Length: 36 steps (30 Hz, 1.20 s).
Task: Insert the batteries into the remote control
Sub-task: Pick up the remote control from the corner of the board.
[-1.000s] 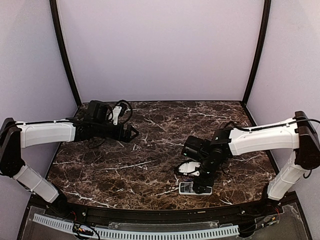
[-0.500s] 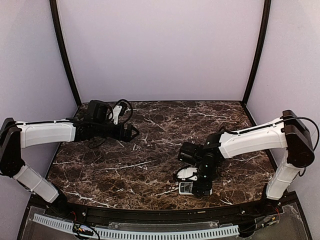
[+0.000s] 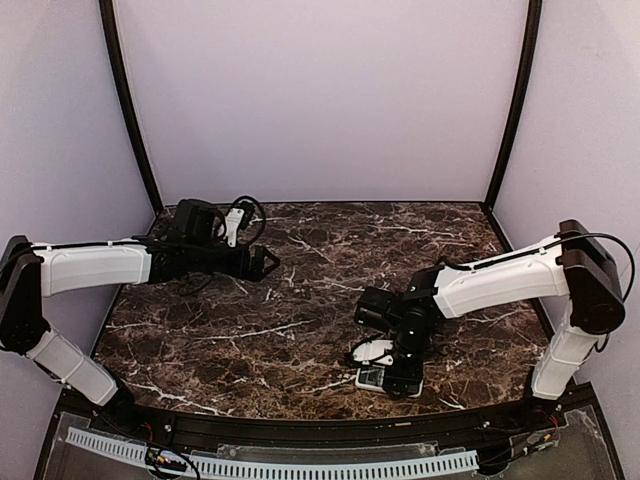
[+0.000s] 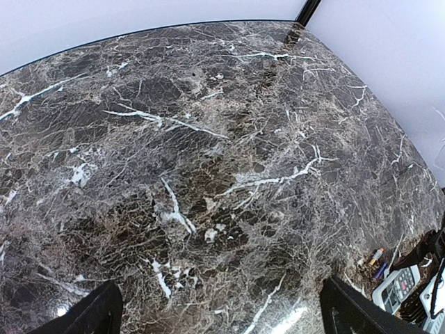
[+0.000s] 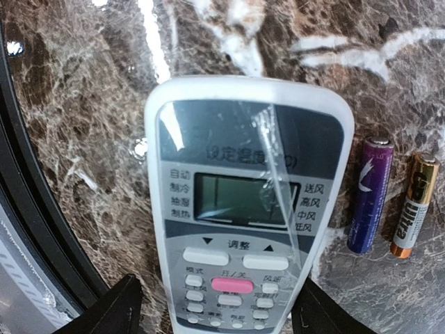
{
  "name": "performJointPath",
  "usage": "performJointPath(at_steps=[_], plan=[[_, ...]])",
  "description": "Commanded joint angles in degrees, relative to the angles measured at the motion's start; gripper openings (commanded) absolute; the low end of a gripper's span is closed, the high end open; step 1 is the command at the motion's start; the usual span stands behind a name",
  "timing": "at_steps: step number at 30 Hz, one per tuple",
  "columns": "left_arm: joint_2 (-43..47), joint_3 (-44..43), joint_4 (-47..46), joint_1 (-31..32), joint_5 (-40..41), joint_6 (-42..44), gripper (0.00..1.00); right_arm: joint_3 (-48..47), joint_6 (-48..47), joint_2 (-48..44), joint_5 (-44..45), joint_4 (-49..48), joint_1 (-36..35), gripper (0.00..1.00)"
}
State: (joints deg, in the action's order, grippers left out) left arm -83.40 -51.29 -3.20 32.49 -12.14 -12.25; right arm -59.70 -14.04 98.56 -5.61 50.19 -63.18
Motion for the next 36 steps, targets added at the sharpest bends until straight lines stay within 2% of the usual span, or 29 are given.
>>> performJointPath(at_steps=[1,8,15,20,24,26,28,33,36], plan=[[0.66,0.39,-0.54,0.37,1.17,0.14,1.0,-0.21,0.61,-0.54,-0.82,0.55,-1.12,0.71],[1.0,0.07,0.08,0.38,1.8,0.17,1.0,0.03,0.8,0.71,0.45,0.17,-4.32,0.68],[1.85,0.18,0.32,0.38,2.7,-0.91,1.0,-1.48,1.39,2.87,0.86,0.78,-5.63,0.58],[3.72,0.96,-0.51,0.36,5.91,-3.2,1.0,-2.26,2.1,4.19,2.33,0.56,-5.97,0.59],[4.48,0.2,1.31,0.27,9.58,-6.62,1.0,-4.28,2.46,4.85,2.38,1.05,-6.01,0.5],[5.54,0.43,1.48,0.29,11.21,-7.99,1.0,-5.27,2.44,4.03,2.04,1.15,-6.01,0.46],[7.12,1.44,0.27,0.29,11.32,-5.86,1.0,-6.74,2.53,2.56,1.2,0.74,-5.96,0.44],[13.96,6.68,-5.99,0.29,10.26,-4.61,1.0,-11.36,2.03,-1.75,-1.55,-2.55,-5.54,0.43],[17.0,7.77,-6.64,0.21,11.39,-4.45,1.0,-14.2,1.54,-4.09,-3.46,-5.96,-2.94,0.42]])
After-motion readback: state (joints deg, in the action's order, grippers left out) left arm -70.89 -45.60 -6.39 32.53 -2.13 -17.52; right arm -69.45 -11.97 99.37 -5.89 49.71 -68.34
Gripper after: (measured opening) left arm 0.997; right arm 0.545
